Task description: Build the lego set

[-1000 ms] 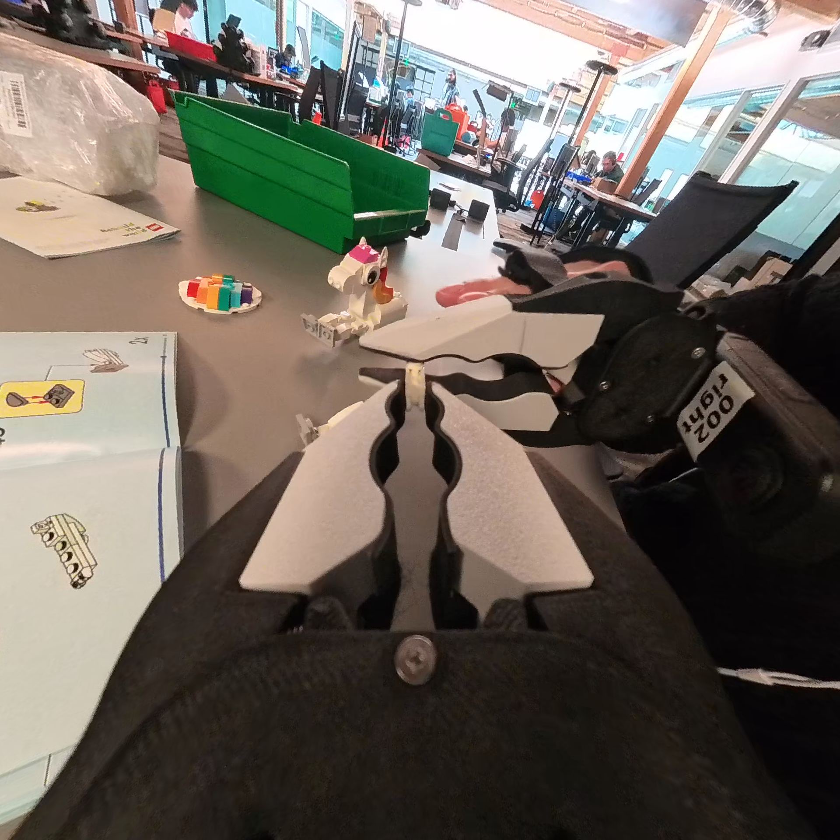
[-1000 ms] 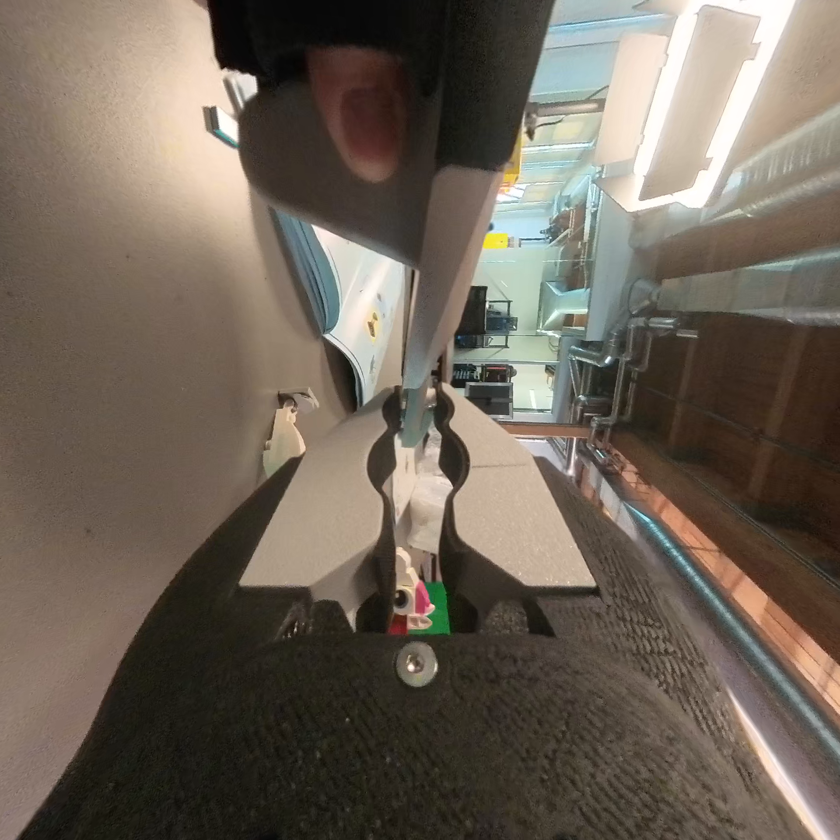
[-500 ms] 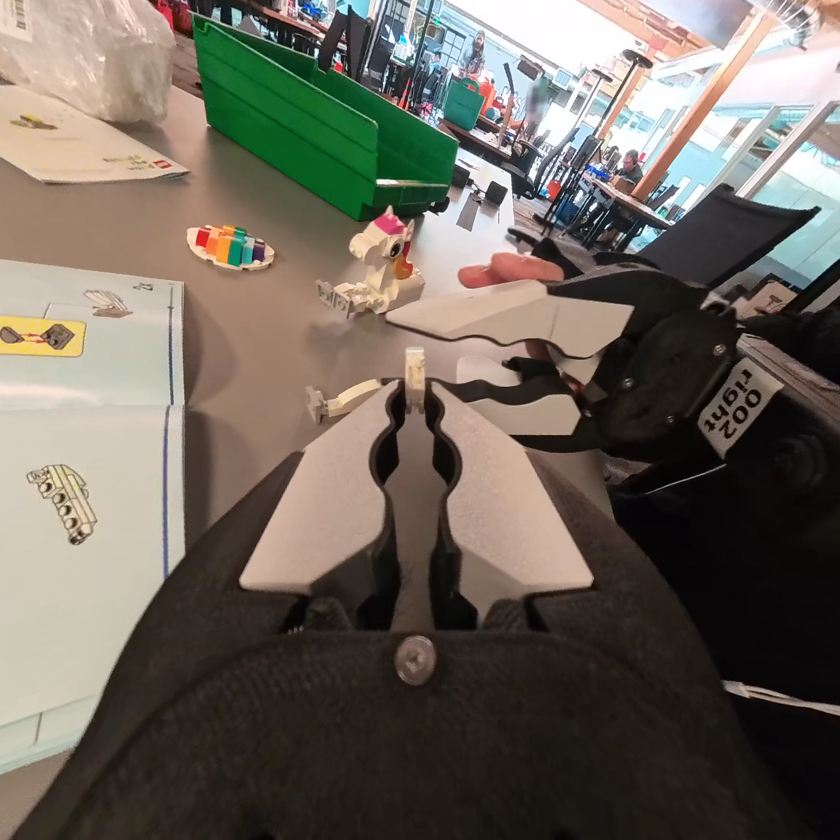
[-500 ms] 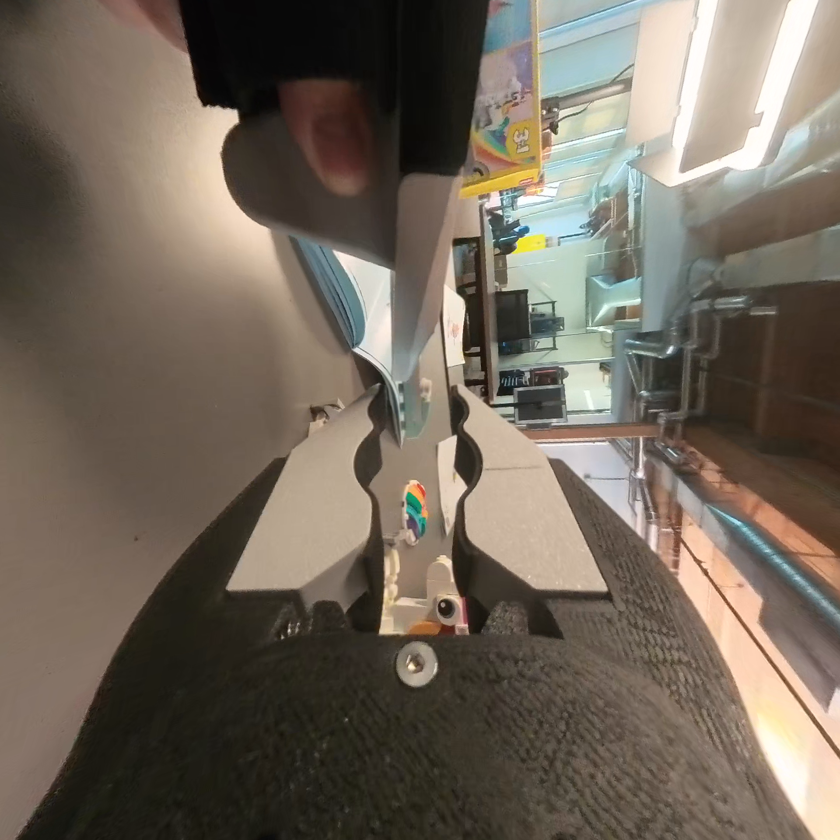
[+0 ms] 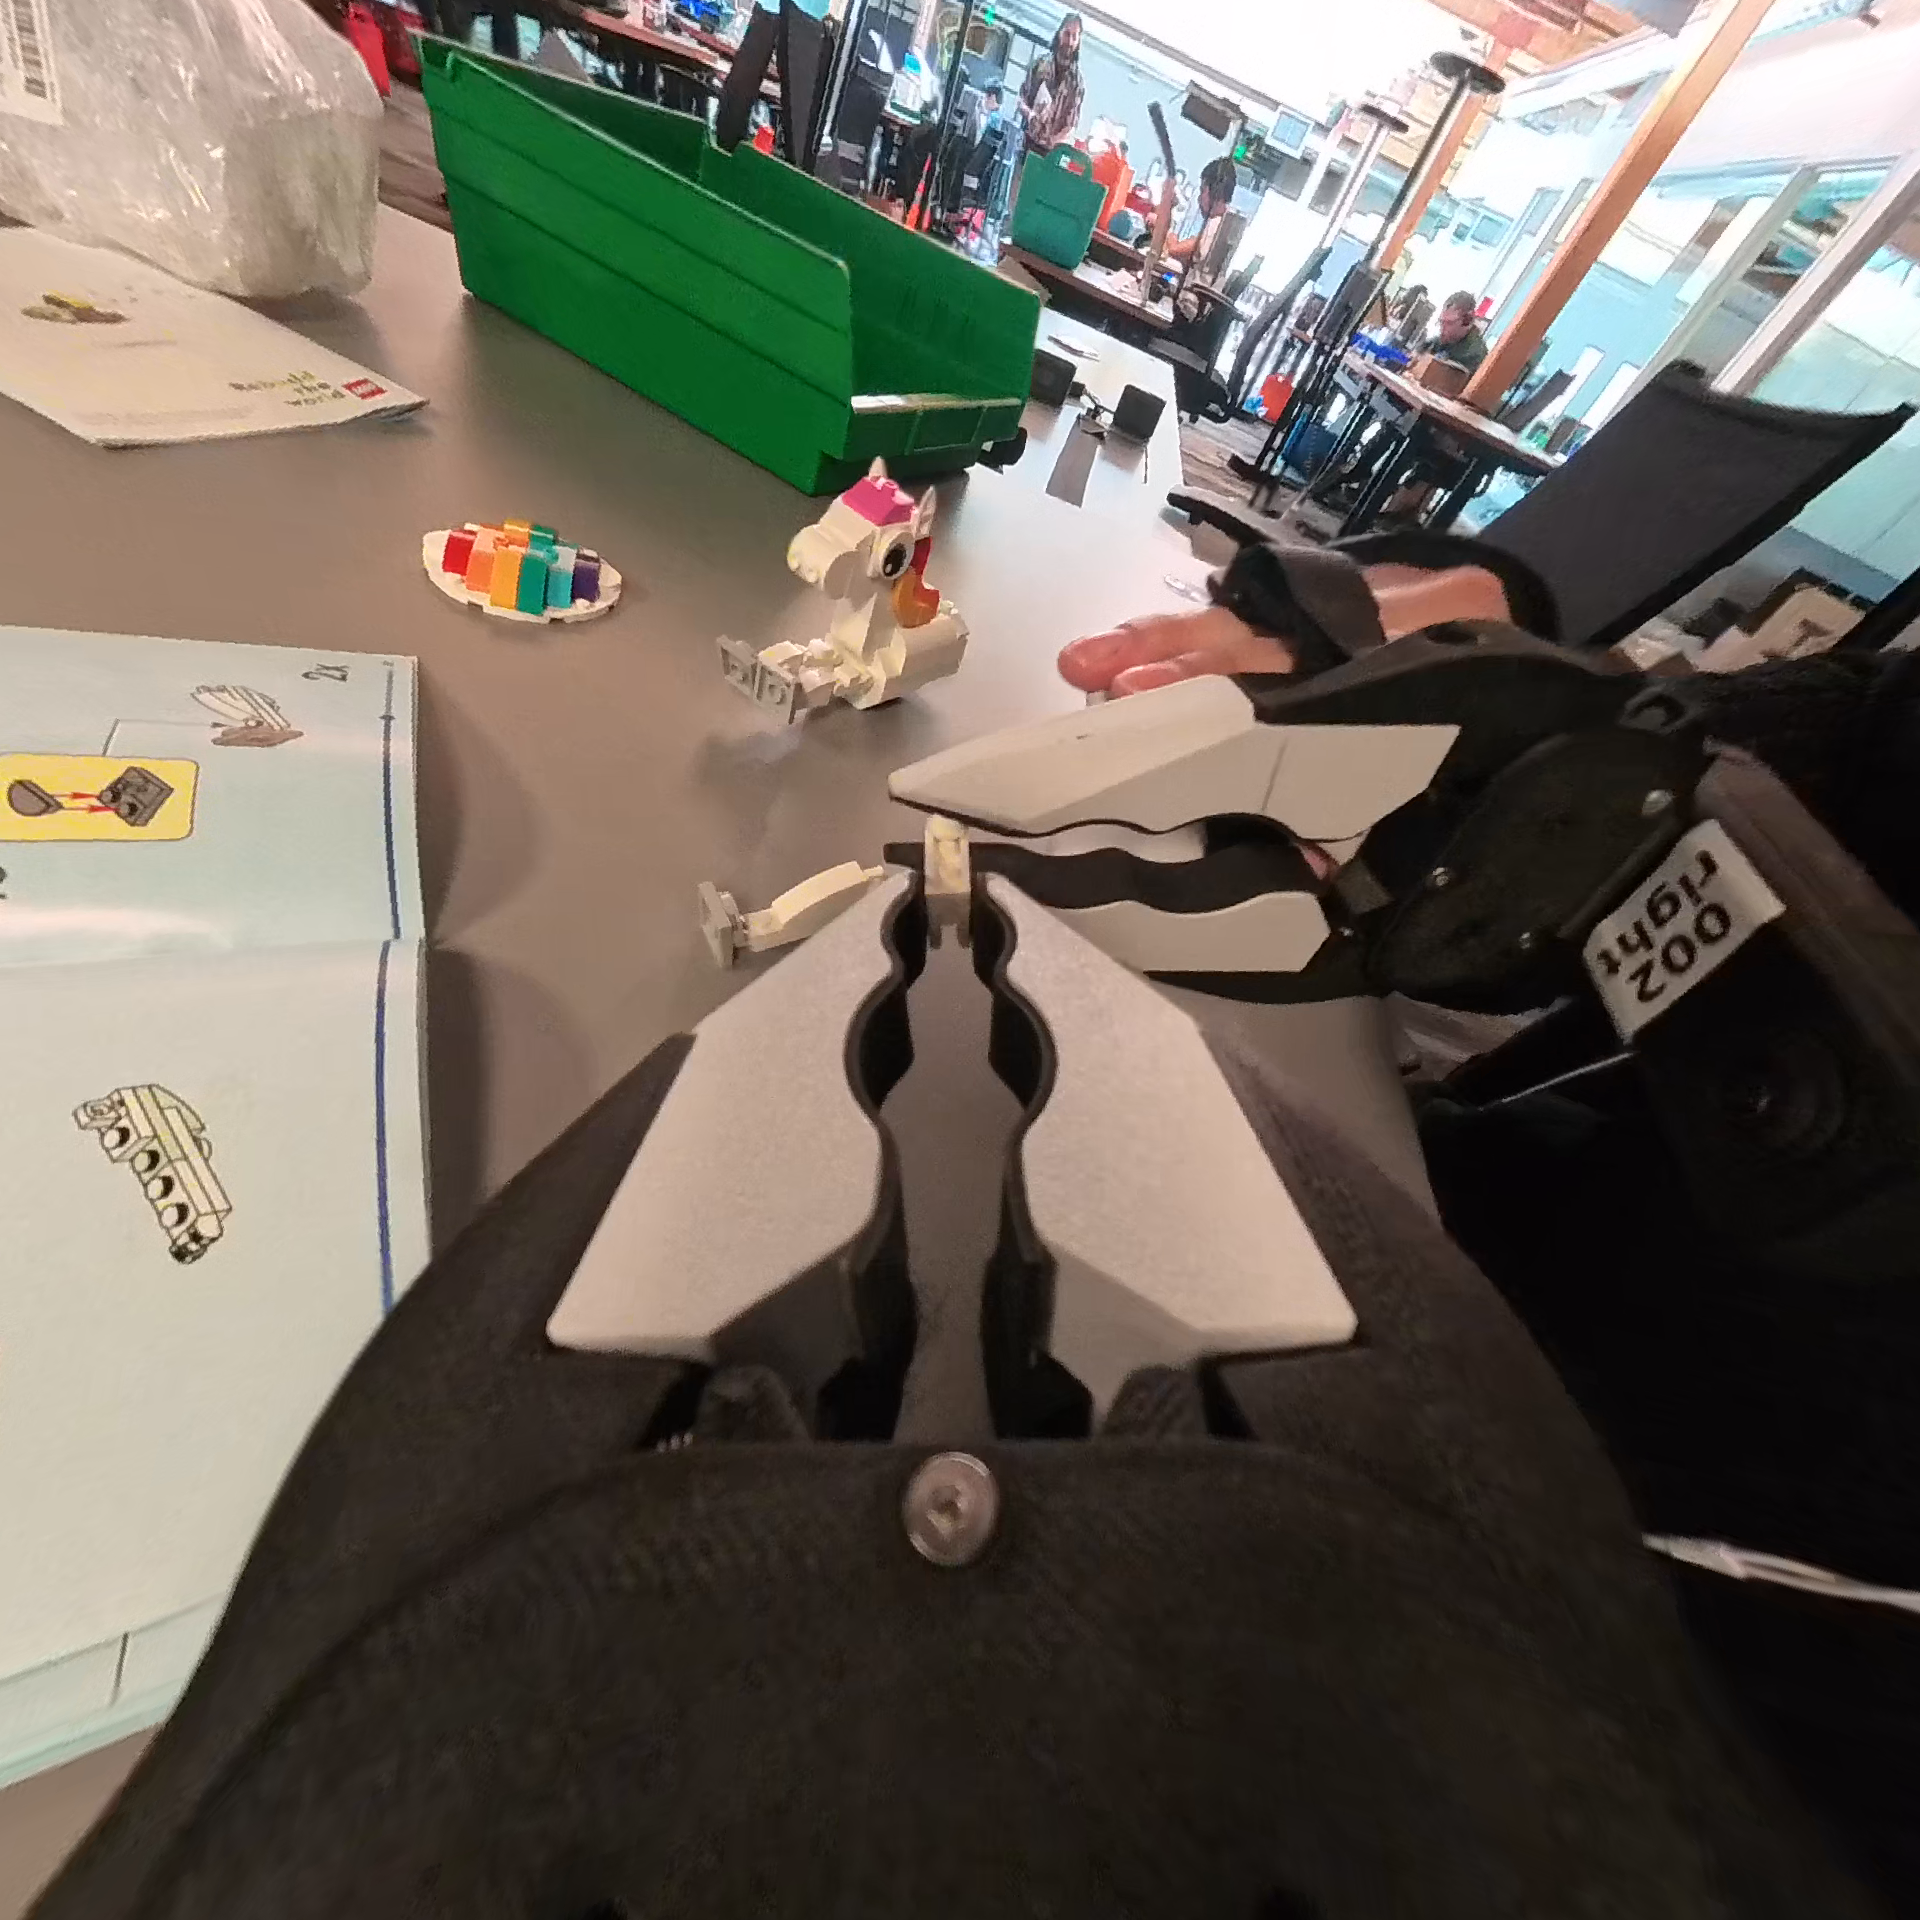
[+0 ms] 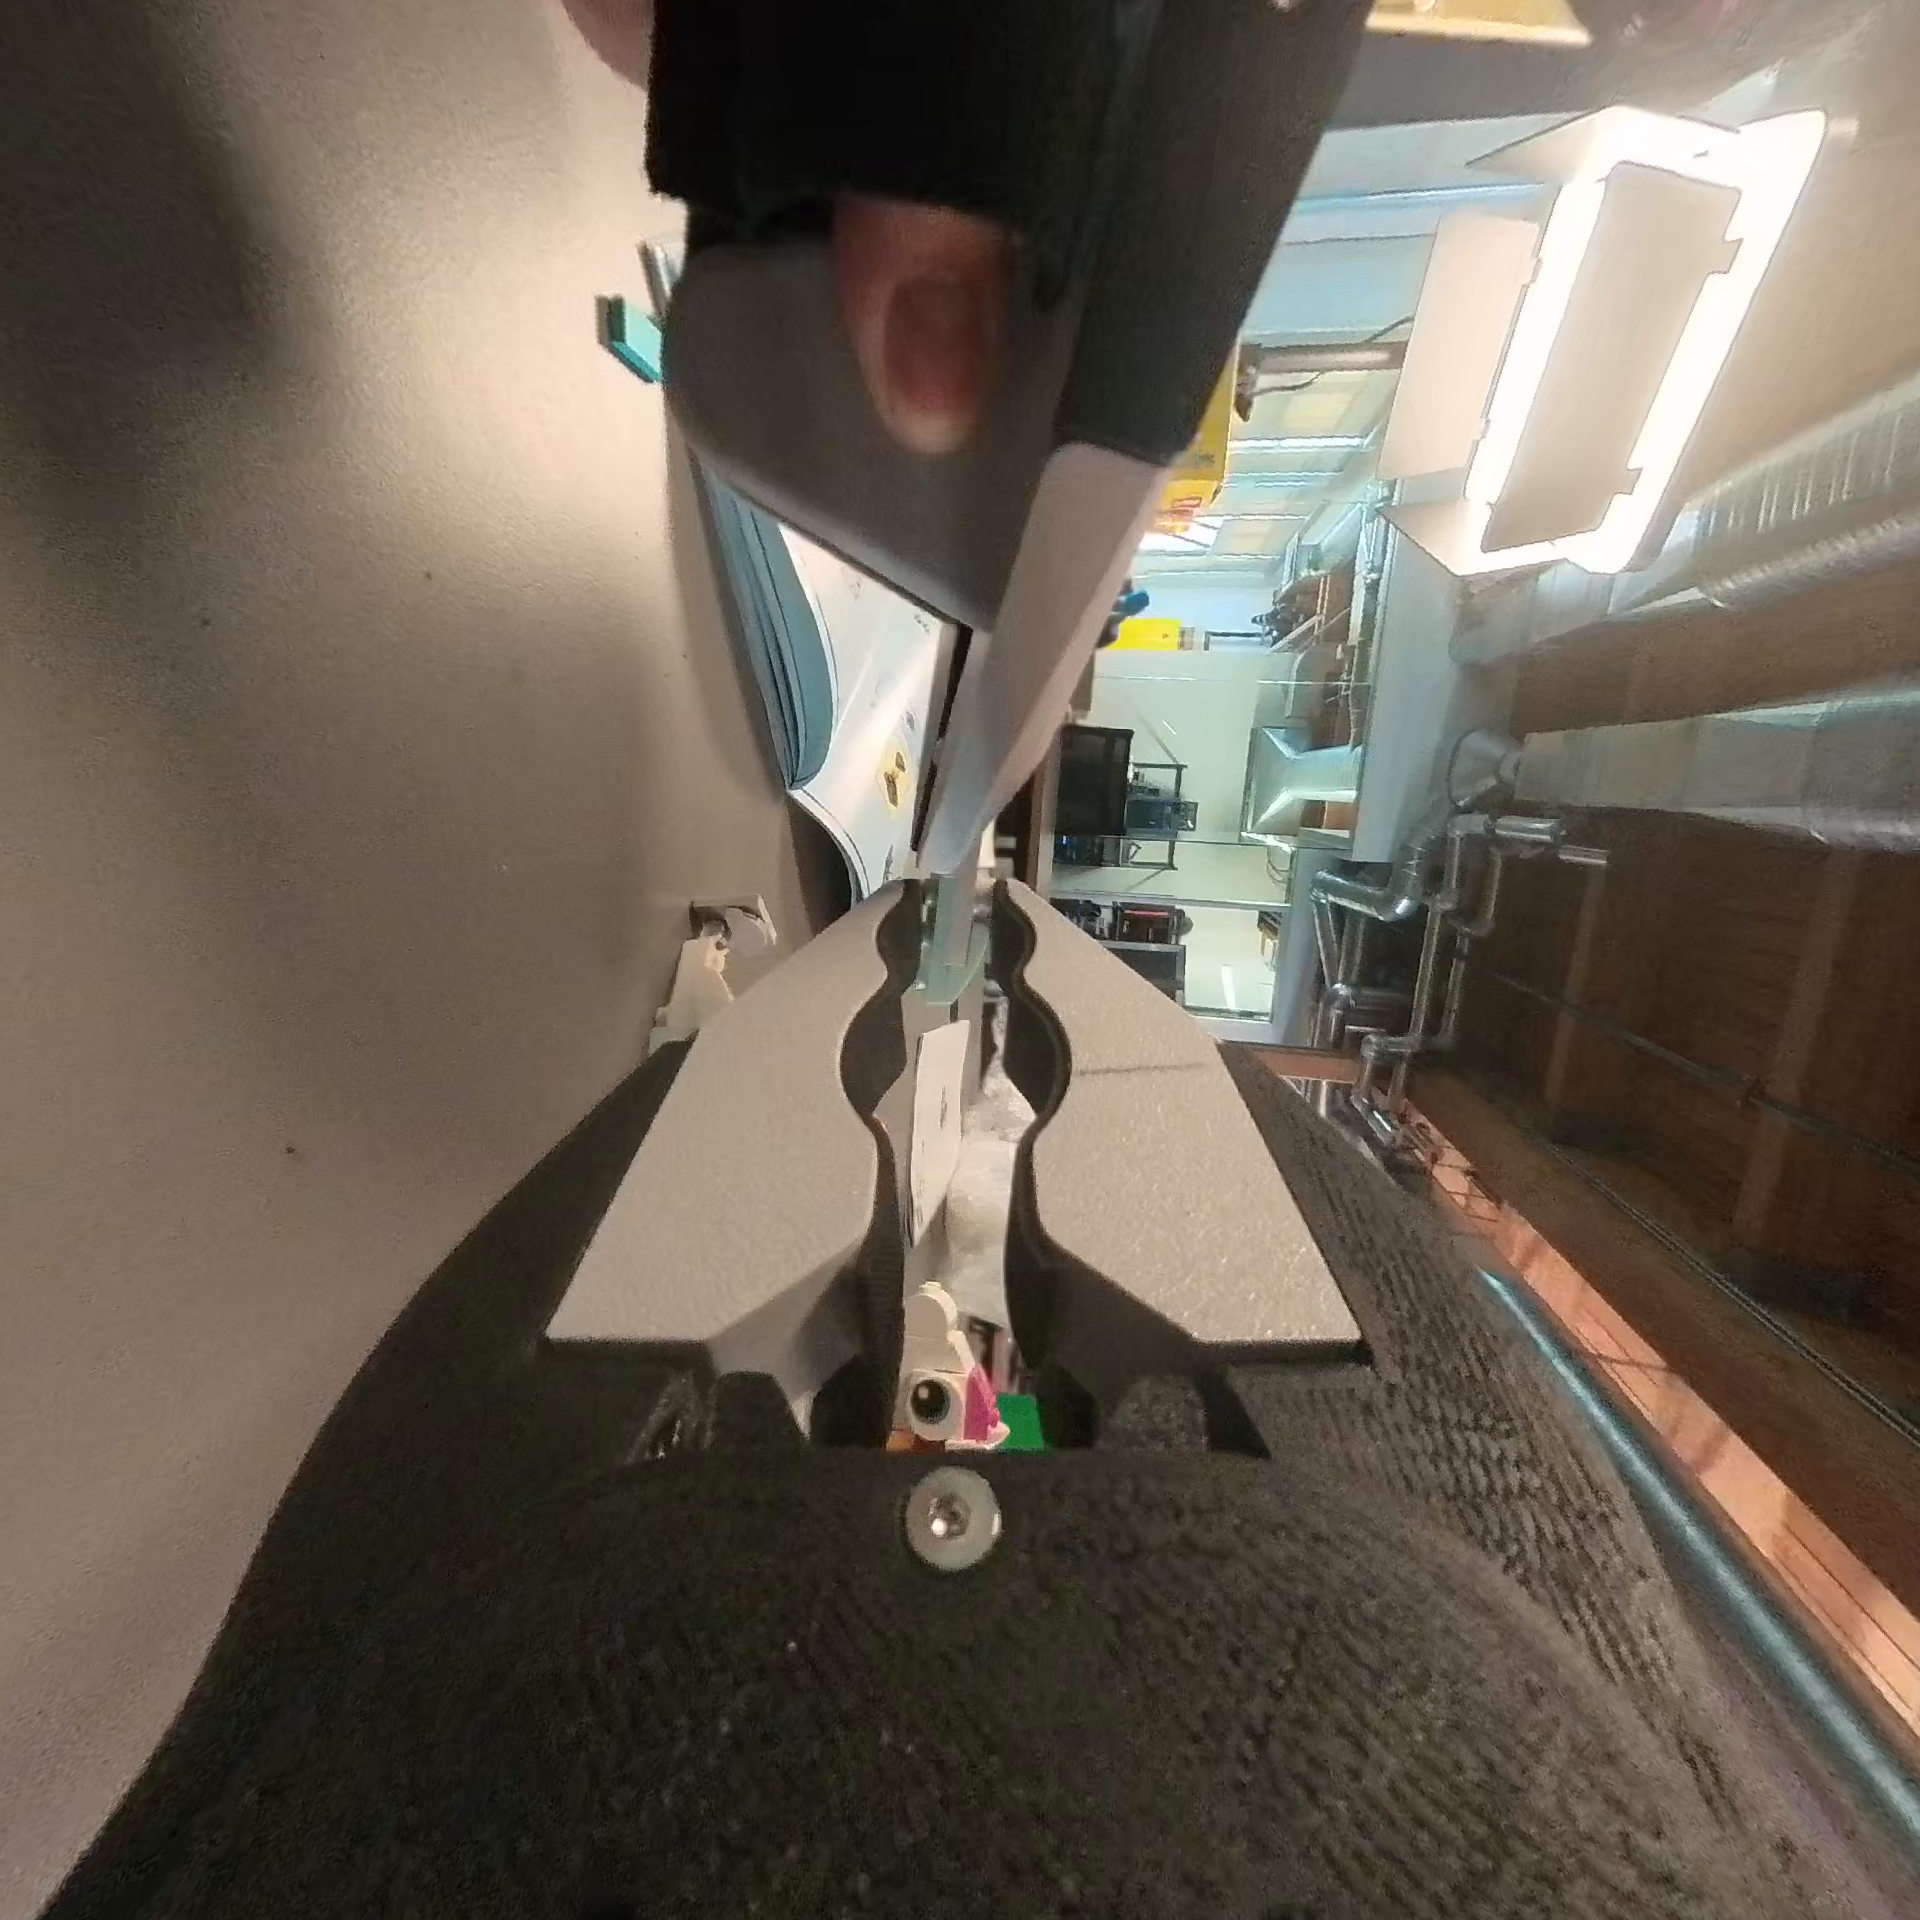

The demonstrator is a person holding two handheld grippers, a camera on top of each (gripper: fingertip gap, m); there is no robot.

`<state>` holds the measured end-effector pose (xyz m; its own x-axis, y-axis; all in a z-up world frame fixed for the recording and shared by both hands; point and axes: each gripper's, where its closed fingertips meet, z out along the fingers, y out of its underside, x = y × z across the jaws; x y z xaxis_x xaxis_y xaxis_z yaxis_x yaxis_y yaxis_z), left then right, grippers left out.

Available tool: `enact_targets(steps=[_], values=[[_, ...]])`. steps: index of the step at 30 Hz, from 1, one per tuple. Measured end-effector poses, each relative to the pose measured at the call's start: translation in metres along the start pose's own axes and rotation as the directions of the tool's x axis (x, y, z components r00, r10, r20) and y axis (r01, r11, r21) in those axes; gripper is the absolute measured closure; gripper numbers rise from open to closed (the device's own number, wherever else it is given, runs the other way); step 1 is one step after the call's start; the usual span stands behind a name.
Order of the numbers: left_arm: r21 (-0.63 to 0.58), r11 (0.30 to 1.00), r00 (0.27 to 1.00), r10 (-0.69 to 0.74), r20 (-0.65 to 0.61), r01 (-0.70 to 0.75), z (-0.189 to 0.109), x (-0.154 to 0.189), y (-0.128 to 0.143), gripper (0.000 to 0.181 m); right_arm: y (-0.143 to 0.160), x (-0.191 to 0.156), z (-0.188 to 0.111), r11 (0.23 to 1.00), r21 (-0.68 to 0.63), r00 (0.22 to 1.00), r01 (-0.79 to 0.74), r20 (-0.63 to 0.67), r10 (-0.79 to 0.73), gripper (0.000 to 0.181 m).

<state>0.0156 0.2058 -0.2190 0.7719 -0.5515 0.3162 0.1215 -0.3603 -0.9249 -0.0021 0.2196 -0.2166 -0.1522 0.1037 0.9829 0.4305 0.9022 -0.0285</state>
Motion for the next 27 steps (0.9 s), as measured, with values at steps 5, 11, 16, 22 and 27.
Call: enact_targets(steps=[5, 11, 16, 22, 27], values=[[-0.039, 0.989, 0.989, 0.144, 0.039, -0.142, 0.001, 0.003, 0.003, 0.174, -0.002, -0.005, -0.004, 0.996, 0.062, 0.993, -0.071, 0.095, 0.065, 0.172], [-0.015, 0.992, 0.992, 0.124, 0.010, -0.124, 0.001, 0.008, 0.001, 0.174, -0.003, -0.001, -0.008, 0.994, 0.094, 0.996, -0.061, 0.076, 0.054, 0.172], [-0.028, 0.996, 0.996, 0.087, 0.015, -0.087, 0.002, 0.003, 0.003, 0.174, -0.002, -0.003, -0.004, 0.995, 0.076, 0.998, -0.069, 0.009, 0.068, 0.172], [-0.004, 1.000, 1.000, -0.021, -0.011, 0.021, -0.002, -0.003, 0.000, 0.174, 0.002, -0.001, -0.011, 0.885, 0.156, 0.898, -0.438, 0.127, 0.421, 0.135], [-0.045, 0.998, 0.999, -0.037, 0.002, 0.037, -0.003, -0.006, 0.006, 0.174, 0.014, 0.006, -0.026, 0.756, 0.321, 0.817, -0.571, 0.128, 0.563, 0.134]])
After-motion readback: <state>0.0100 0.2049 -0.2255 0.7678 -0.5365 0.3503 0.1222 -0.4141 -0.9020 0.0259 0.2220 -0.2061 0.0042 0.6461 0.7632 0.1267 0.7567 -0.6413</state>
